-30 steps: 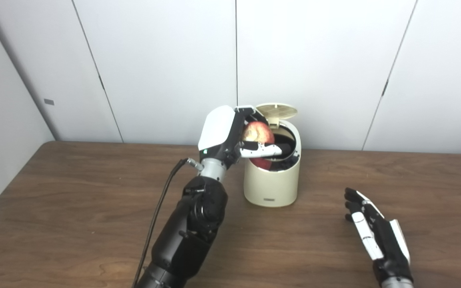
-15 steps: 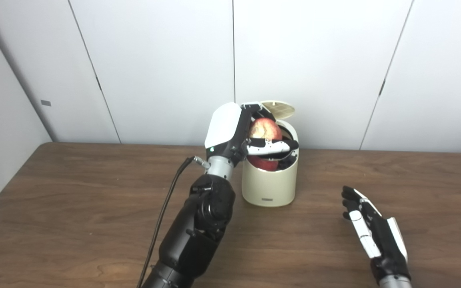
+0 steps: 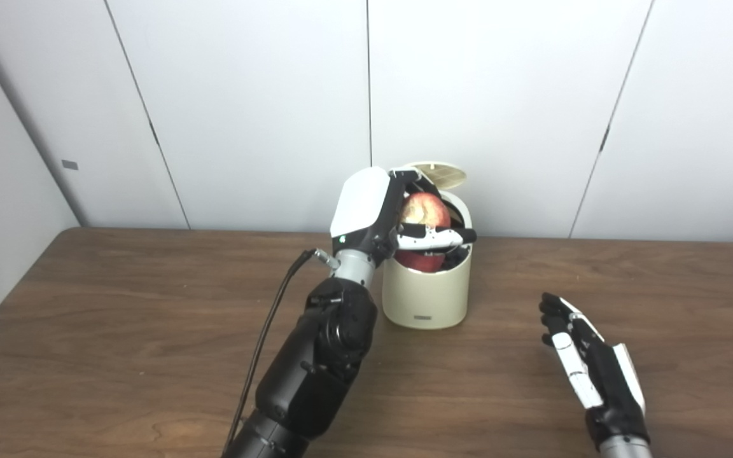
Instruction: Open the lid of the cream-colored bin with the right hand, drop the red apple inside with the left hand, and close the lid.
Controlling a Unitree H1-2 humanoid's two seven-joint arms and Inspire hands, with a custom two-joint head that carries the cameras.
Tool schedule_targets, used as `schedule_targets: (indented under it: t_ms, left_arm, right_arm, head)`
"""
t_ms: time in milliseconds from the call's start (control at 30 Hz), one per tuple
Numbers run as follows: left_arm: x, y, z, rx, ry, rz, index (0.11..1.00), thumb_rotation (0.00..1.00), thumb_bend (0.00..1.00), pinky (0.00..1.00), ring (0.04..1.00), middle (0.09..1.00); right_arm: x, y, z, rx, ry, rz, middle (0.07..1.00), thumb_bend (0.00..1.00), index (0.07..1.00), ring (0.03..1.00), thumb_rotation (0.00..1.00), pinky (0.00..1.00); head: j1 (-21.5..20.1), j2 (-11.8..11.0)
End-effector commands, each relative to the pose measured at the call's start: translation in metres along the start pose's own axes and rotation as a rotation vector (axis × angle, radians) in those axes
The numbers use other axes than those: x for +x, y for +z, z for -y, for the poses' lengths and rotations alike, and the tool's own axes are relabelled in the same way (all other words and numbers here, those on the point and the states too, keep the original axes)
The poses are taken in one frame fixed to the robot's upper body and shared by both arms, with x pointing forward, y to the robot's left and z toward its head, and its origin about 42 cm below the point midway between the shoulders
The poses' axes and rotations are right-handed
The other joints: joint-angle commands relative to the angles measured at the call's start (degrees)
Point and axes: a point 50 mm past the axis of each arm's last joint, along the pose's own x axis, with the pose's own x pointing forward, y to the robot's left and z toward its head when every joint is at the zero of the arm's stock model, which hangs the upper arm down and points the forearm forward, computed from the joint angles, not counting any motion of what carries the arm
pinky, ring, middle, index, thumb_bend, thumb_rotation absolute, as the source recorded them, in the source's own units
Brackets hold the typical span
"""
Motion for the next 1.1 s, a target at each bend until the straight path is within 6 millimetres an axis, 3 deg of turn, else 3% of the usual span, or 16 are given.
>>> schedule_targets:
  t_ms: [0, 167, 300, 500, 867, 933, 1067]
  left_arm:
    - [0.014, 0.012, -0.013, 0.048, 0.059, 0.076, 0.518, 0.00, 0.47, 0.34, 0.413, 0.529]
    - [0.012, 0.002, -0.010, 0.085, 0.054, 0.074, 0.502, 0.00, 0.47, 0.34, 0.425, 0.568]
    - [0.014, -0.003, -0.010, 0.099, 0.053, 0.080, 0.506, 0.00, 0.47, 0.32, 0.418, 0.559]
    - [0.016, -0.013, -0.005, 0.100, 0.060, 0.081, 0.497, 0.00, 0.47, 0.36, 0.427, 0.544]
    - [0.014, -0.026, -0.001, 0.144, 0.091, 0.098, 0.477, 0.00, 0.47, 0.37, 0.504, 0.565]
    - [0.014, -0.025, -0.001, 0.148, 0.093, 0.097, 0.470, 0.00, 0.49, 0.46, 0.507, 0.557]
    - [0.014, -0.021, -0.001, 0.168, 0.105, 0.106, 0.478, 0.00, 0.51, 0.57, 0.624, 0.567]
  right_arm:
    - [0.006, 0.017, 0.000, 0.020, -0.012, 0.066, 0.849, 0.39, 0.842, 0.858, 0.85, 0.79]
    - [0.004, 0.017, -0.002, 0.010, -0.009, 0.063, 0.854, 0.38, 0.847, 0.862, 0.86, 0.78]
    - [0.005, 0.016, -0.003, 0.010, -0.007, 0.063, 0.848, 0.39, 0.843, 0.856, 0.87, 0.77]
    - [0.007, 0.017, -0.012, 0.014, -0.011, 0.053, 0.828, 0.36, 0.845, 0.845, 0.87, 0.76]
    - [0.010, 0.023, -0.021, -0.010, 0.002, 0.069, 0.746, 0.44, 0.798, 0.759, 0.94, 0.71]
    - [0.010, 0.024, -0.022, -0.014, 0.005, 0.074, 0.738, 0.44, 0.777, 0.749, 0.94, 0.70]
    - [0.009, 0.025, -0.023, -0.004, 0.018, 0.088, 0.729, 0.43, 0.743, 0.736, 0.91, 0.70]
  head:
    - [0.1, 0.1]
    - [-0.4, 0.0]
    - [-0.2, -0.2]
    - [-0.7, -1.0]
    - [-1.0, -2.1]
    - [-1.1, -2.1]
    - [-1.0, -2.1]
